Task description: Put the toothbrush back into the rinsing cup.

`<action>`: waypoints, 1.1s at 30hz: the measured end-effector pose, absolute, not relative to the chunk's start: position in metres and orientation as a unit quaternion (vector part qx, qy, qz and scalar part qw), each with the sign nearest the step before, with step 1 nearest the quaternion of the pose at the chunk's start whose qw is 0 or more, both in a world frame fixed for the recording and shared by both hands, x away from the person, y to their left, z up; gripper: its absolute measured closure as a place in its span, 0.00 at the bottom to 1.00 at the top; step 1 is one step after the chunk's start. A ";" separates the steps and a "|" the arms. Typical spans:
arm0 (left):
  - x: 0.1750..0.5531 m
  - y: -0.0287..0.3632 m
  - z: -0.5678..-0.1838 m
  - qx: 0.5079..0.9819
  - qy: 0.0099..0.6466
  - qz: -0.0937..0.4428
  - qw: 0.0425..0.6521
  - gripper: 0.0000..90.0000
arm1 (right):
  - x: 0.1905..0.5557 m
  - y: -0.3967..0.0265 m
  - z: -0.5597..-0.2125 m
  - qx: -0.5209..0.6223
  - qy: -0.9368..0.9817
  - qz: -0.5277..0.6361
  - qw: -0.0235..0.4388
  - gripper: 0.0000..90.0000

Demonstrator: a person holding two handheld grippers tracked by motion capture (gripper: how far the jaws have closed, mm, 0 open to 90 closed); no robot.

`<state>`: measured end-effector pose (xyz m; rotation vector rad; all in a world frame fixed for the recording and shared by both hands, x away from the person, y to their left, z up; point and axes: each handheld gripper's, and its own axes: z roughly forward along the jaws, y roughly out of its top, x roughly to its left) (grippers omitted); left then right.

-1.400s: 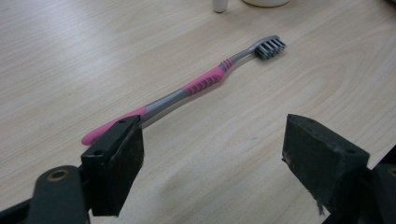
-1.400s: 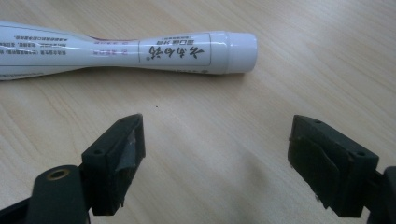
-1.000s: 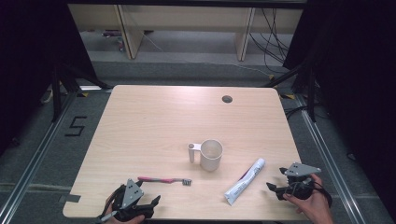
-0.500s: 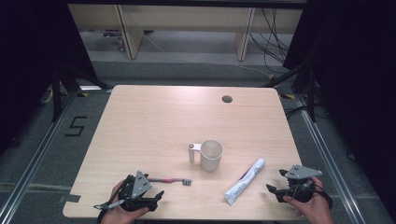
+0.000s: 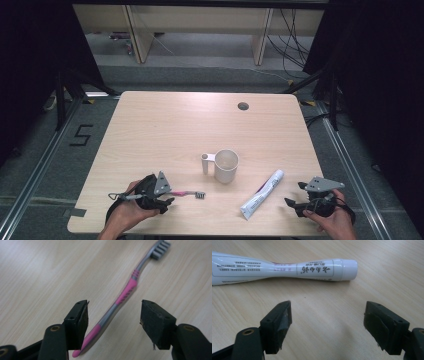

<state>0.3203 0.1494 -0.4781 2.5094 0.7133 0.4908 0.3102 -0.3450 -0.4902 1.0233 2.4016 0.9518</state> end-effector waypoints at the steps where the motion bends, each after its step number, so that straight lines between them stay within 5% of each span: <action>1: 0.323 0.149 -0.478 0.921 0.258 0.175 0.233 0.45 | 0.310 -0.345 -0.490 0.362 0.850 0.337 0.181 0.26; 20: 0.350 0.125 -0.479 0.959 0.218 0.104 0.150 0.77 | 0.310 -0.344 -0.492 0.362 0.853 0.335 0.171 0.27; 33: 0.357 0.114 -0.481 0.969 0.217 0.059 0.103 0.88 | 0.311 -0.345 -0.492 0.357 0.856 0.334 0.170 0.27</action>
